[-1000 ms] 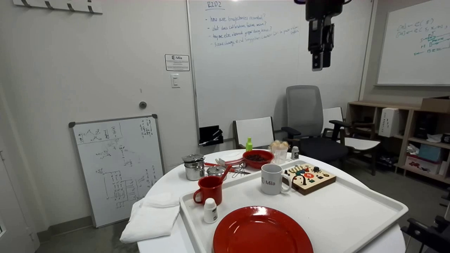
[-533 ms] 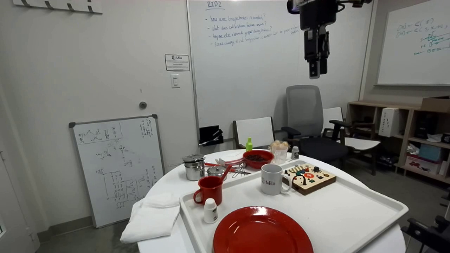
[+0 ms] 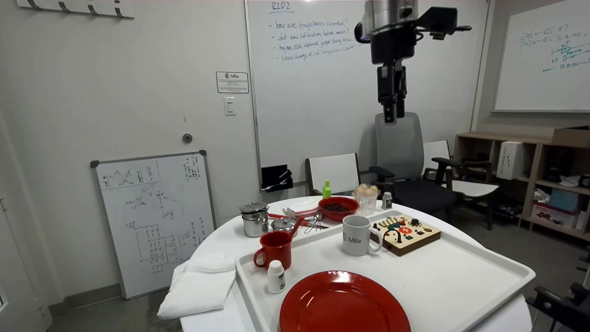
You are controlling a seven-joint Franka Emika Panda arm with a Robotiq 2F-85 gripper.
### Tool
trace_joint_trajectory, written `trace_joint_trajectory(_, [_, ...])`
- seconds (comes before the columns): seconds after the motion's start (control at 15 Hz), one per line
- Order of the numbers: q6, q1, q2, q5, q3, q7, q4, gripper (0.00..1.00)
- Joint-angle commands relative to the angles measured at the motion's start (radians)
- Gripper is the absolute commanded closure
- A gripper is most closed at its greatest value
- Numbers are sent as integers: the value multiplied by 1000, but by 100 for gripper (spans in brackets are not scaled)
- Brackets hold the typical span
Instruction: Move the white shaker to the right
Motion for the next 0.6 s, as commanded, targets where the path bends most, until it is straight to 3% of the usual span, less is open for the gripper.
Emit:
trace_joint_trajectory(0.0, [26, 21, 239, -87, 19, 0, 193, 0])
trace_joint_trajectory(0.33, [-42, 77, 511, -167, 35, -42, 469, 0])
trace_joint_trajectory(0.53, [-149, 84, 643, -88, 65, -138, 626, 0])
